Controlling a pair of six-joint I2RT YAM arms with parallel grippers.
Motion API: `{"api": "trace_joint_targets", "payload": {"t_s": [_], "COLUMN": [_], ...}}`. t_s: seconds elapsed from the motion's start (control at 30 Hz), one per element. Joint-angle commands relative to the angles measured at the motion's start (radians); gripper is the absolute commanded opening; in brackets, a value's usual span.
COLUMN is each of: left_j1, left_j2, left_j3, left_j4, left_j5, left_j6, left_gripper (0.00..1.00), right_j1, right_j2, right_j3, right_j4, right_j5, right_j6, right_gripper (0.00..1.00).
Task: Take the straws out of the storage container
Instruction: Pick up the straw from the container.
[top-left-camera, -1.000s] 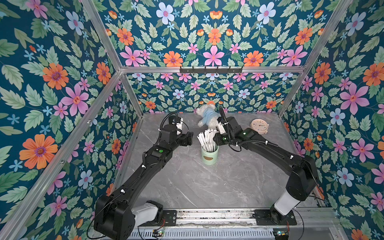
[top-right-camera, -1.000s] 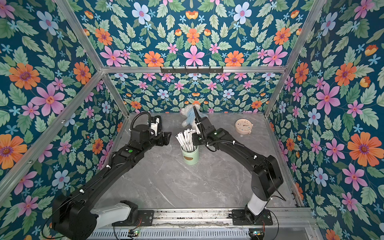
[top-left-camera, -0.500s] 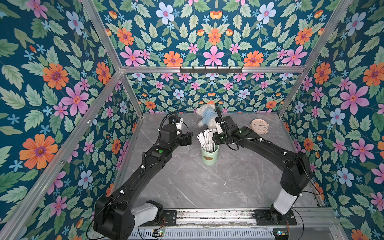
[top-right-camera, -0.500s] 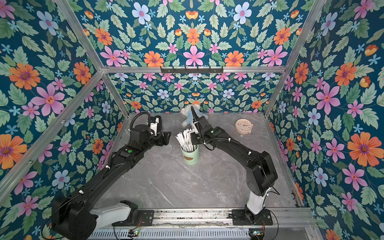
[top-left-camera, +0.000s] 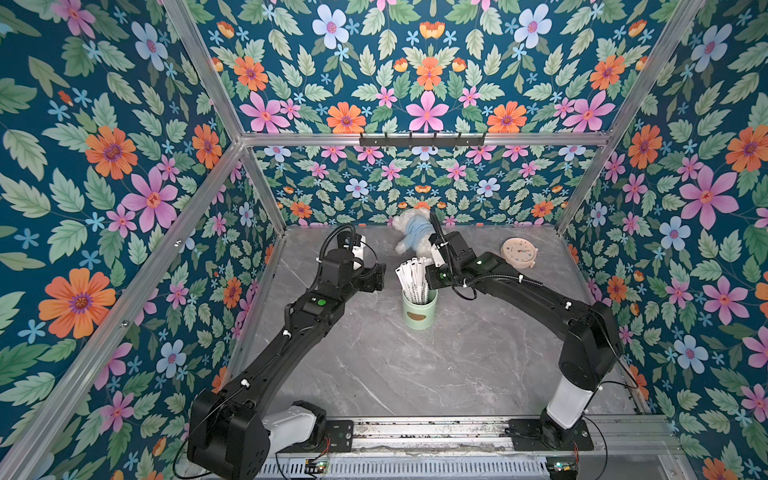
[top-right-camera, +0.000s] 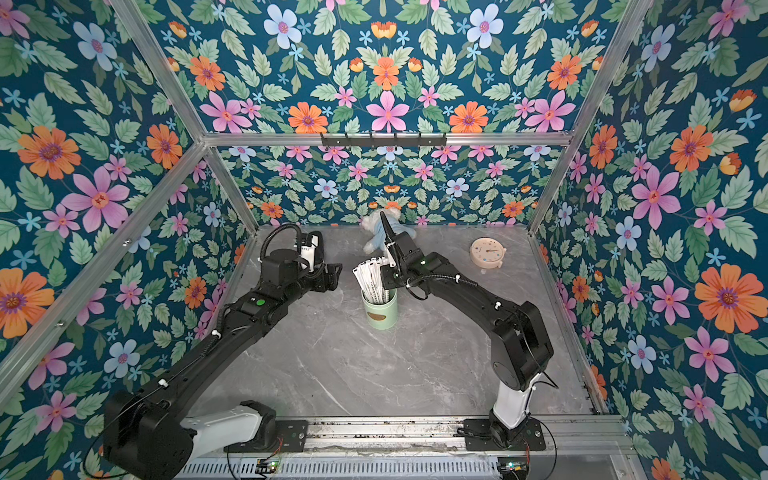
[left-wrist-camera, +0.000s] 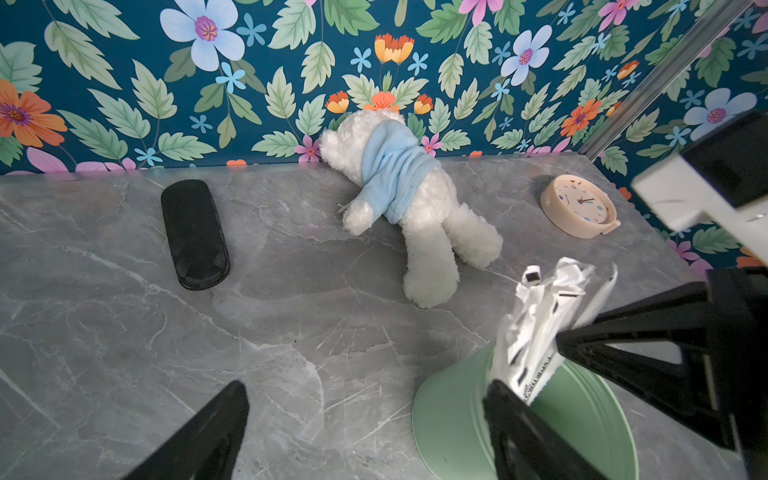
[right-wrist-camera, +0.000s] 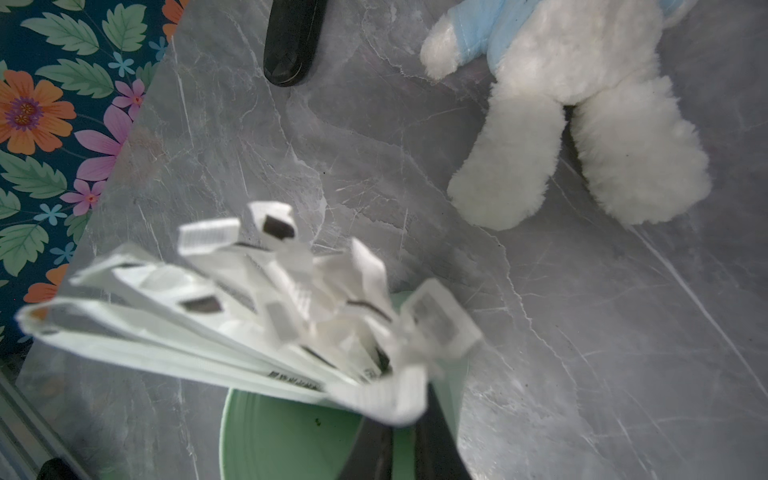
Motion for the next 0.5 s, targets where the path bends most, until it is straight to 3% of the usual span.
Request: {"api": "trace_joint_targets", "payload": {"t_s": [0.0,0.47], "left_j1": [0.0,0.0], "left_j2": [0.001,-0.001], "left_j3": [0.006,0.005], "left_j4": [0.012,0.012], "left_j5": [-0.005,-0.013], "left_j6": [0.015,0.016], "left_gripper": [0.91,0.91], "right_j1": [0.006,0.028], "right_j2": [-0.03,-0.144], "right_j3": [-0.002,-0.02], "right_j4": [-0.014,-0.069], "right_j5": [0.014,0.055], "right_j6": [-0.008,-0.025], "right_gripper": [0.12,0.12]}}
